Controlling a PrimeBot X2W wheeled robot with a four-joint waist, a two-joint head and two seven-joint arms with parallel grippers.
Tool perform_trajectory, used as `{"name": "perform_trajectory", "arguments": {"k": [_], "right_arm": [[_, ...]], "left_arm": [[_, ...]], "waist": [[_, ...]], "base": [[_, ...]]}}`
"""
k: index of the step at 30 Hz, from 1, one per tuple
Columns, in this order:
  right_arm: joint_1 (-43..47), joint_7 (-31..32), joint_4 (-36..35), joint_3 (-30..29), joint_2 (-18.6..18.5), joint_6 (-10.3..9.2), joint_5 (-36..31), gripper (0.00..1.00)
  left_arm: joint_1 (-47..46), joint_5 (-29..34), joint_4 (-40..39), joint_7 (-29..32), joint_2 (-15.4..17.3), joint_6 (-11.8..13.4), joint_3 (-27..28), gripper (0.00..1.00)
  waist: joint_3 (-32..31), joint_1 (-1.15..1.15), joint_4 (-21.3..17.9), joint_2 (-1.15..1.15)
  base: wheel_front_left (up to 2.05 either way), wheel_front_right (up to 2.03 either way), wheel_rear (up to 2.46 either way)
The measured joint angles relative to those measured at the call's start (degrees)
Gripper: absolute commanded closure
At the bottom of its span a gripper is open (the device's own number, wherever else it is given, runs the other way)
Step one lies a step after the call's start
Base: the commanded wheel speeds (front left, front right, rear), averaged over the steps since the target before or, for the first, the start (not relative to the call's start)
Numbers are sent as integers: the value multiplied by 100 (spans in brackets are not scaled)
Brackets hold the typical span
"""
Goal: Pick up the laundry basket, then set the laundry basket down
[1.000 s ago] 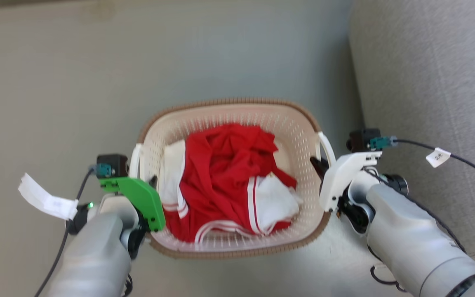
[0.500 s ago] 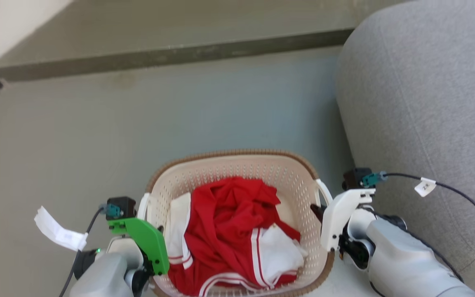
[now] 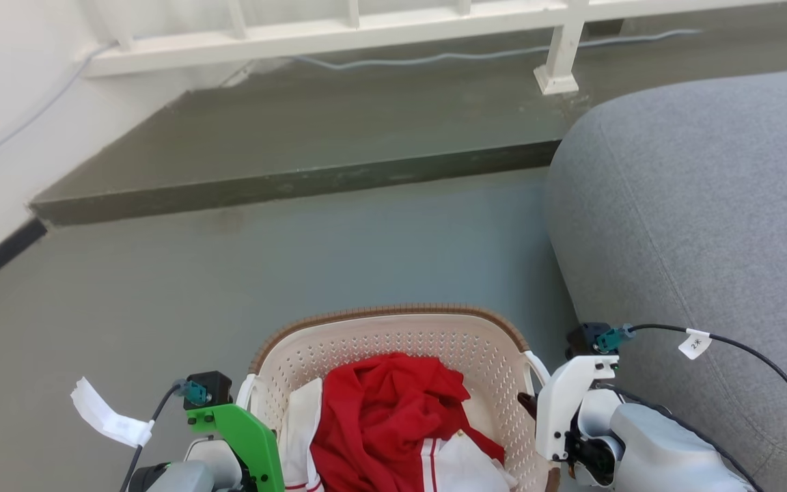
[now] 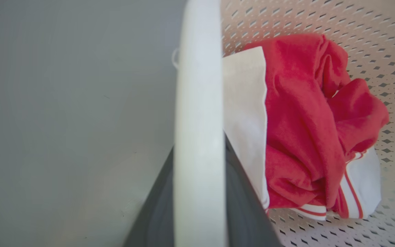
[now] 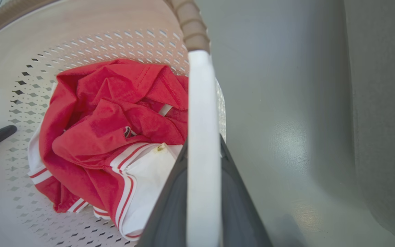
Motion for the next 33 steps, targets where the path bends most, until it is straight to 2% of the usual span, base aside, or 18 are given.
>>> {"name": "perform_trajectory", "arguments": {"k": [8,33], "right_arm": [[-2,180,-2,77,-7,-2,45,100],[-60,322,23,231,-14,-8,194,100]], "left_arm": [[1,-53,-19,137,9,30,-96,100],[-2,-293,-5,237,32,31,-211,100]], "waist": [[-213,0,10,0],[-190,0,-36,0]], "base": [[0,0,0],[0,0,0]]}}
